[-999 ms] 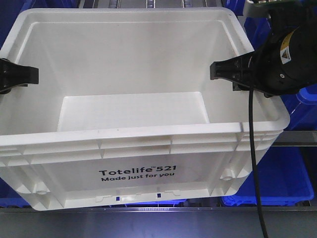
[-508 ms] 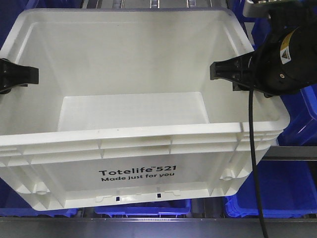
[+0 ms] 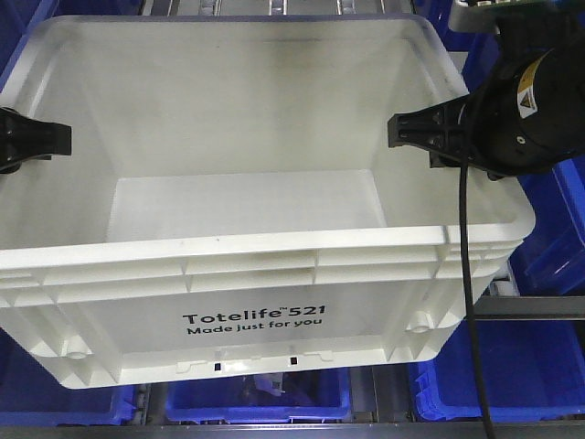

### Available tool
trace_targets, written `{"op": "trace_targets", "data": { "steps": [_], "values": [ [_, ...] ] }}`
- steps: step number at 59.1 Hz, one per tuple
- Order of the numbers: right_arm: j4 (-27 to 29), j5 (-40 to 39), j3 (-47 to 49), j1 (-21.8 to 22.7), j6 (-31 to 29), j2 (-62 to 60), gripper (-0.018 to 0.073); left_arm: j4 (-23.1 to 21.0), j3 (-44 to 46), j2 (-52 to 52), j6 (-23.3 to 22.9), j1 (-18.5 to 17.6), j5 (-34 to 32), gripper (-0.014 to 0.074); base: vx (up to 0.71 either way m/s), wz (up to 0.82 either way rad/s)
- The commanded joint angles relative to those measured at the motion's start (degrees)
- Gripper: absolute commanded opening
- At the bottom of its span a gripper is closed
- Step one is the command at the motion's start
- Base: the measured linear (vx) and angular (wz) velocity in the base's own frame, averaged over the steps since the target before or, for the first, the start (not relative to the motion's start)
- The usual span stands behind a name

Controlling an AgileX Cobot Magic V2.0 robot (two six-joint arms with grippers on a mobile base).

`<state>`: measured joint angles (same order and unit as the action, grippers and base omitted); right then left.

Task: Place moving items into box and shelve
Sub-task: 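Extend both arms to bring the tote over the roller shelf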

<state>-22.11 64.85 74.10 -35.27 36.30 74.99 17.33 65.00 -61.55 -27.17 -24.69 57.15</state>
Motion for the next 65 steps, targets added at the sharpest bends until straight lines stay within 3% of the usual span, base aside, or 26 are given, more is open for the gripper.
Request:
{"op": "trace_targets", "data": {
  "steps": [1, 65],
  "values": [
    [-7.02, -2.45, 2.27, 0.39, -0.20, -2.02, 0.0110, 3.91, 2.44, 1.97, 0.99, -0.25, -7.16, 0.0169, 0.10, -0.03],
    [-7.02, -2.45, 2.27, 0.39, -0.20, -2.02, 0.0110, 3.91, 2.44, 1.97, 0.99, -0.25, -7.16, 0.0169, 0.08, -0.04]
  ]
}}
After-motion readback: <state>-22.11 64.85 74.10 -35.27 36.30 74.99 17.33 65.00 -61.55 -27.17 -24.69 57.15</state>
